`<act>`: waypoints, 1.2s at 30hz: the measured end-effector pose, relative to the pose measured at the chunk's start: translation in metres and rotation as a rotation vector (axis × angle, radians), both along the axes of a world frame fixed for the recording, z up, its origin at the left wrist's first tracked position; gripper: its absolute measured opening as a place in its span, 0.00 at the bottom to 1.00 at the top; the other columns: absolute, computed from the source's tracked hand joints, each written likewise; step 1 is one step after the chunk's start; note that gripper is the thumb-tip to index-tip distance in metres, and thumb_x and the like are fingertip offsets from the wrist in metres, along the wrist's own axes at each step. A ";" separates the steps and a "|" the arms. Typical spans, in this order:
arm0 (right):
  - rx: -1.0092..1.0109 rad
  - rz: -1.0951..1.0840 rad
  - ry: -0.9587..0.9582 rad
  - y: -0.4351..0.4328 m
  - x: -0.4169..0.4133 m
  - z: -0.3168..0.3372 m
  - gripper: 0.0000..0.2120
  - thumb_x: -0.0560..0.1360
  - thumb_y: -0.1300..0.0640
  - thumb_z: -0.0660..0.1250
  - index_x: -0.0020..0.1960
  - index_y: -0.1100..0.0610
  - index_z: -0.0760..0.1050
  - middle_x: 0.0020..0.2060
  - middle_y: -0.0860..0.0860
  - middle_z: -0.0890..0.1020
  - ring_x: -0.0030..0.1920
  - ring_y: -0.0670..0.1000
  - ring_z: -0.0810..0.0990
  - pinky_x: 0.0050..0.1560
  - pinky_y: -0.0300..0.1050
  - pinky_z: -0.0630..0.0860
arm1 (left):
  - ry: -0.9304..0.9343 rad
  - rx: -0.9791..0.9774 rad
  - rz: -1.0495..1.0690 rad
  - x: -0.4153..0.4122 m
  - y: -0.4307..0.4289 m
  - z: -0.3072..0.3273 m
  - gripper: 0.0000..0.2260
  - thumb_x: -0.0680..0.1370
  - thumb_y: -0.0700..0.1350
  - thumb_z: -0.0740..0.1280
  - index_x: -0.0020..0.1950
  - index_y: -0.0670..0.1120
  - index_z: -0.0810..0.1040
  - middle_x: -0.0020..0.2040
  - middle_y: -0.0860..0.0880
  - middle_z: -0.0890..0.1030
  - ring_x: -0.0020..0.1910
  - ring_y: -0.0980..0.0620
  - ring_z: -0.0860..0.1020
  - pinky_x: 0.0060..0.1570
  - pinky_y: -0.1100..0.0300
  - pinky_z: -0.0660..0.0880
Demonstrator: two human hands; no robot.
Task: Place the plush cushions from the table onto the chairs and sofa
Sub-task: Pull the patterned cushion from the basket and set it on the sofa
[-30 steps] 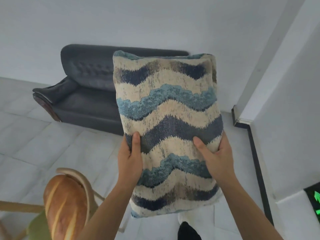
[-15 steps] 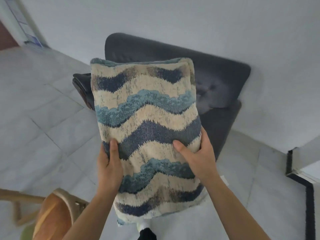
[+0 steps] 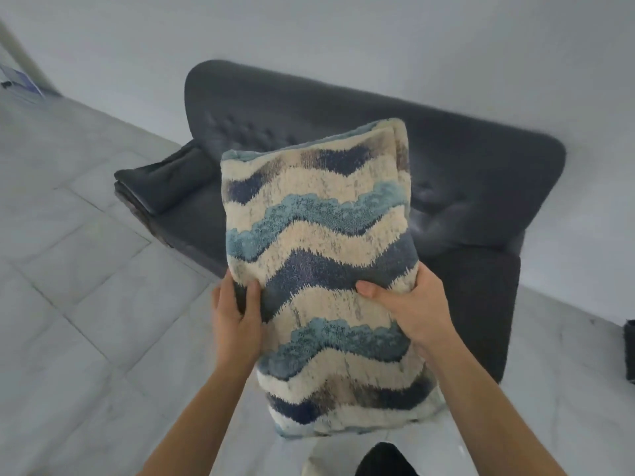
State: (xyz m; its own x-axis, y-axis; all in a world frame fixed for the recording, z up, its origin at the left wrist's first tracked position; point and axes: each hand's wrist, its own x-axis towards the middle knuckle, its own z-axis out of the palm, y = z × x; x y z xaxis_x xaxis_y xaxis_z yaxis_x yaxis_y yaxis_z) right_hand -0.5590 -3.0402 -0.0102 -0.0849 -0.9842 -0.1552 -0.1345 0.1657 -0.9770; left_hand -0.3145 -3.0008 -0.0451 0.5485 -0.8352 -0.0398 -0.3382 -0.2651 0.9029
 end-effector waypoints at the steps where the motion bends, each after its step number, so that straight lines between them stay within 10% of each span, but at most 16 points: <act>1: -0.007 -0.029 0.009 -0.017 0.000 -0.006 0.24 0.64 0.59 0.86 0.56 0.49 0.82 0.47 0.42 0.88 0.49 0.42 0.87 0.51 0.44 0.83 | -0.100 0.021 -0.044 0.001 -0.024 -0.001 0.25 0.82 0.52 0.65 0.77 0.48 0.64 0.72 0.46 0.68 0.66 0.48 0.73 0.63 0.53 0.71; 7: -0.068 0.044 0.252 -0.131 0.005 -0.064 0.22 0.66 0.57 0.84 0.51 0.41 0.77 0.44 0.33 0.82 0.44 0.33 0.80 0.46 0.27 0.72 | -0.953 -0.415 -0.626 -0.016 -0.190 -0.011 0.38 0.76 0.55 0.71 0.79 0.49 0.56 0.79 0.38 0.52 0.80 0.36 0.52 0.78 0.38 0.54; 12: -0.116 0.241 0.510 -0.229 0.005 -0.091 0.18 0.72 0.55 0.80 0.61 0.51 0.83 0.49 0.45 0.83 0.48 0.46 0.78 0.52 0.42 0.77 | -1.368 -0.359 -0.977 -0.033 -0.317 -0.028 0.35 0.70 0.56 0.76 0.74 0.50 0.69 0.78 0.39 0.64 0.79 0.35 0.60 0.75 0.32 0.47; 16: -0.200 0.378 0.669 -0.303 -0.003 -0.112 0.20 0.72 0.54 0.79 0.64 0.51 0.83 0.47 0.45 0.81 0.48 0.45 0.74 0.48 0.31 0.66 | -1.251 -0.119 -1.056 -0.035 -0.396 -0.058 0.25 0.61 0.48 0.85 0.52 0.50 0.78 0.48 0.50 0.82 0.51 0.43 0.81 0.64 0.41 0.64; 21: -0.060 0.244 0.997 -0.358 -0.012 -0.147 0.30 0.68 0.36 0.77 0.65 0.48 0.79 0.58 0.50 0.80 0.61 0.53 0.77 0.74 0.55 0.65 | -1.001 -0.002 -1.045 -0.023 -0.457 -0.105 0.20 0.63 0.44 0.83 0.49 0.48 0.77 0.44 0.50 0.80 0.45 0.43 0.78 0.54 0.48 0.63; 25: 0.101 0.175 1.173 -0.404 -0.009 -0.193 0.30 0.71 0.38 0.75 0.68 0.50 0.75 0.62 0.53 0.78 0.67 0.57 0.75 0.80 0.60 0.52 | -0.876 0.110 -1.066 -0.014 -0.528 -0.148 0.17 0.69 0.50 0.79 0.51 0.49 0.75 0.47 0.53 0.76 0.51 0.46 0.73 0.55 0.49 0.58; 32: 0.113 0.080 1.258 -0.489 0.008 -0.306 0.16 0.75 0.55 0.74 0.63 0.50 0.80 0.53 0.55 0.80 0.58 0.60 0.79 0.78 0.61 0.58 | -0.901 0.110 -1.290 0.003 -0.650 -0.270 0.18 0.72 0.43 0.76 0.59 0.47 0.77 0.56 0.47 0.78 0.59 0.41 0.75 0.63 0.41 0.64; 36: 0.246 -0.095 1.190 -0.523 0.008 -0.371 0.28 0.79 0.57 0.69 0.78 0.54 0.68 0.71 0.62 0.73 0.73 0.64 0.69 0.78 0.62 0.58 | -0.748 -0.016 -1.199 -0.001 -0.688 -0.333 0.23 0.75 0.35 0.72 0.70 0.42 0.77 0.69 0.37 0.75 0.69 0.34 0.73 0.69 0.36 0.68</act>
